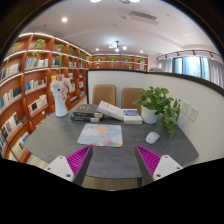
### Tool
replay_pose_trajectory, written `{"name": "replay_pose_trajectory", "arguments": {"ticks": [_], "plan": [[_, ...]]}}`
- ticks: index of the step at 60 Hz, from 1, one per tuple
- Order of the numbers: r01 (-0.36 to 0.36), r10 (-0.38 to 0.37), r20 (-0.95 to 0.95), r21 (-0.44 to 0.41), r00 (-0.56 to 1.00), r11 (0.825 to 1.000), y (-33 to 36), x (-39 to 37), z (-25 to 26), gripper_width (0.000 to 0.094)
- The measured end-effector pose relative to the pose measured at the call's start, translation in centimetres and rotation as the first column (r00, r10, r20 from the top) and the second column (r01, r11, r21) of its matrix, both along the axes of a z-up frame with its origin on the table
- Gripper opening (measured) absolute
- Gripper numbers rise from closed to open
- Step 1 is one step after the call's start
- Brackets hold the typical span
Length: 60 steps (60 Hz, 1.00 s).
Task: Arrange mouse
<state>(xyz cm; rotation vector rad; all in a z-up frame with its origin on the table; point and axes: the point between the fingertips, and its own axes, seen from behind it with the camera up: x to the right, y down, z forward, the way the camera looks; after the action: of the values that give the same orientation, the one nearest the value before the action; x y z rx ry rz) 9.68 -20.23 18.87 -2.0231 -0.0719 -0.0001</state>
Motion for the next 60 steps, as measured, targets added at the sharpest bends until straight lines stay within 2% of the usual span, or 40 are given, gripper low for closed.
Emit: {"name": "replay_pose_trajectory", "arguments": {"ticks": [6, 15, 27, 39, 49, 60], "plan": [[-0.005, 0.005, 0.0, -0.023, 1.0, 1.0, 0.3, 0.0, -1.8, 0.0857], [0.014, -0.015, -0.01, -0.106, 1.0, 0.994, 0.0, 2.2, -6.3, 0.0859], [0.1, -0.099, 0.015, -0.195, 0.995, 0.976, 0.0, 9.6, -11.3, 0.086], [0.174, -0.173, 0.026, -0.237, 0.985, 0.956, 4.2, 16.9, -14.3, 0.086], [0.175, -0.17, 0.042, -0.27, 0.984, 0.947, 10.0, 20.6, -16.3, 0.0858], [0.134, -0.135, 0.019, -0.319, 0.991, 0.938, 16.2, 22.1, -18.4, 0.0858]]}}
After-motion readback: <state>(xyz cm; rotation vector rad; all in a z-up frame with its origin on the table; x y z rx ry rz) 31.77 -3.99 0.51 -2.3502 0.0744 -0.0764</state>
